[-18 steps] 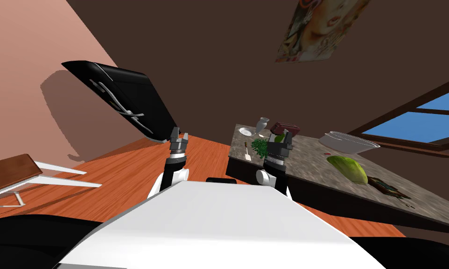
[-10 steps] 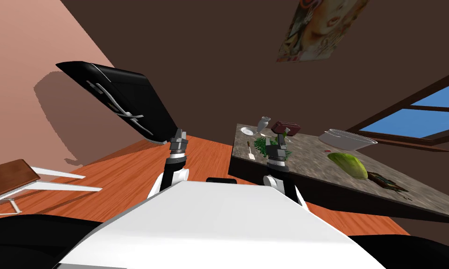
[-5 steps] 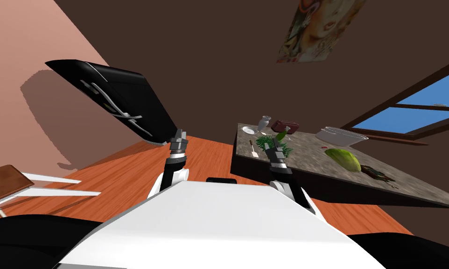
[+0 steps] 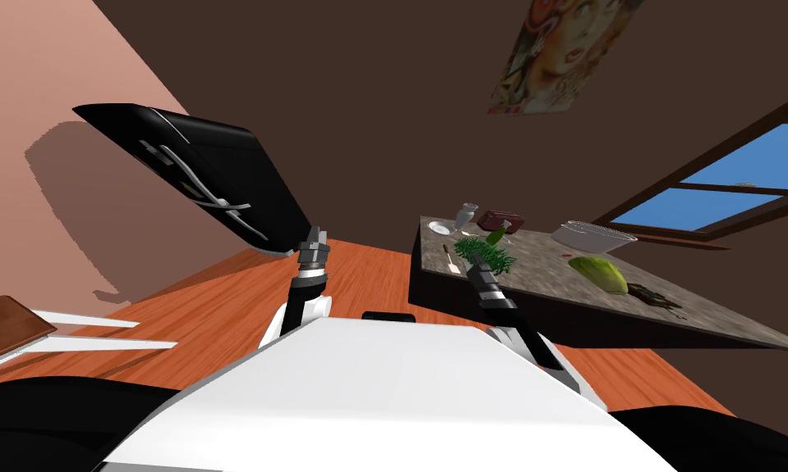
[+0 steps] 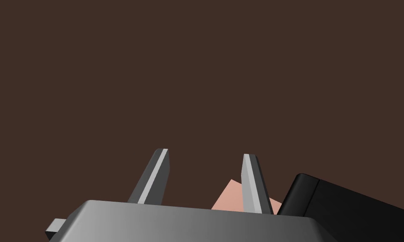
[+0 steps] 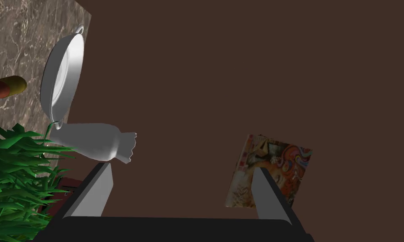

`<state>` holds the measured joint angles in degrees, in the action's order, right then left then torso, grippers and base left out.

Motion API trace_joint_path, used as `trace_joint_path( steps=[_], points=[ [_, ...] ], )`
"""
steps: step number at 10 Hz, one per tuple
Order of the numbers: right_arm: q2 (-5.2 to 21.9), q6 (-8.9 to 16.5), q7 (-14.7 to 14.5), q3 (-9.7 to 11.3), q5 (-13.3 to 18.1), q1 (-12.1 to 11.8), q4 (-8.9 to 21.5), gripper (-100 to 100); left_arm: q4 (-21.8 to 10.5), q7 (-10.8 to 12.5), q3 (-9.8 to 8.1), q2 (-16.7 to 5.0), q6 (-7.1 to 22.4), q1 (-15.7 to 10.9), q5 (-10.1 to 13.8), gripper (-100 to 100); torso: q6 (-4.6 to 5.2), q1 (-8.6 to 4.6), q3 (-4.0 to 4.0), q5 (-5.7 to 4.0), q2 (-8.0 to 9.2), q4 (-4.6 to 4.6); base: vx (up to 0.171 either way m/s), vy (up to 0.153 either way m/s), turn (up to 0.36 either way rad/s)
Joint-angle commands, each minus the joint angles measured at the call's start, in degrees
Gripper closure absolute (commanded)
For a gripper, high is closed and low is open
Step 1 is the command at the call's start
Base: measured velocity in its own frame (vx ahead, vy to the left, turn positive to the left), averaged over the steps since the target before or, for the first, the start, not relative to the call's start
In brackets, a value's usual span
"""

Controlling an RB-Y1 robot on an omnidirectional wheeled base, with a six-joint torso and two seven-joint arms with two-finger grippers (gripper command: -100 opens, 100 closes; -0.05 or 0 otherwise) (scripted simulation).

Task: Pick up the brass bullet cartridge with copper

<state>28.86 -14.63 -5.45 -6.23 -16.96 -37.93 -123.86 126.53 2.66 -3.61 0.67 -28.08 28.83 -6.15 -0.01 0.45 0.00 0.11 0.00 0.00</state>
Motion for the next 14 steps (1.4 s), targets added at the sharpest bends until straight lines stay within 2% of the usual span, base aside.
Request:
trace_joint_path(
  steps=[1, 4, 5, 7, 8, 10, 11, 14],
  points=[
    [1.65, 0.7, -0.28, -0.27, -0.4, -1.36, -0.1, -100, 0.0, 0.0, 0.0, 0.0, 0.0, 0.0, 0.0, 0, 0.0, 0.0, 0.0, 0.0, 0.0, 0.0, -0.004, 0.084, -0.002],
    [7.3, 4.69, -1.71, -0.59, -0.99, -4.17, 2.28, -100, 0.0, 0.0, 0.0, 0.0, 0.0, 0.0, 0.0, 0, -0.01, -0.18, -0.06, -0.04, -0.1, -0.02, 0.029, 0.081, 0.021],
    [7.75, 4.69, -1.71, -0.59, -0.99, -4.17, 2.28, -100, 0.0, 0.0, 0.0, 0.0, 0.0, 0.01, 0.0, 0, -0.01, -0.12, -0.12, -0.03, -0.22, -0.04, 0.043, 0.073, 0.011],
    [11.34, 7.35, -2.63, -0.65, -0.72, -6.04, 4.33, -100, 0.0, 0.0, -0.01, -0.01, 0.0, 0.0, 0.0, 0, -0.02, -0.23, -0.1, -0.04, -0.18, -0.04, 0.048, 0.063, 0.055],
    [12.08, 7.35, -2.63, -0.65, -0.72, -6.04, 4.33, -100, 0.0, 0.0, -0.01, -0.01, 0.0, 0.01, 0.0, 0, -0.02, -0.23, -0.15, -0.05, -0.26, -0.05, 0.06, 0.044, 0.025],
    [15.81, 10.0, -3.53, -0.61, 0.07, -7.88, 6.71, -100, 0.0, 0.0, -0.01, -0.01, 0.0, 0.01, 0.0, 0, -0.02, -0.3, -0.15, -0.07, -0.27, -0.06, 0.073, 0.056, 0.085],
    [16.53, 10.0, -3.53, -0.61, 0.07, -7.88, 6.71, -100, 0.0, 0.0, -0.01, -0.01, 0.0, 0.01, 0.0, 0, -0.03, -0.26, -0.21, -0.06, -0.37, -0.08, 0.08, 0.043, 0.037],
    [22.43, 13.94, -4.82, -0.4, 2.04, -10.52, 10.82, -100, 0.0, 0.0, -0.01, -0.01, 0.0, 0.01, 0.0, 0, -0.03, -0.38, -0.27, -0.08, -0.48, -0.1, 0.118, 0.03, 0.133]
  ],
)
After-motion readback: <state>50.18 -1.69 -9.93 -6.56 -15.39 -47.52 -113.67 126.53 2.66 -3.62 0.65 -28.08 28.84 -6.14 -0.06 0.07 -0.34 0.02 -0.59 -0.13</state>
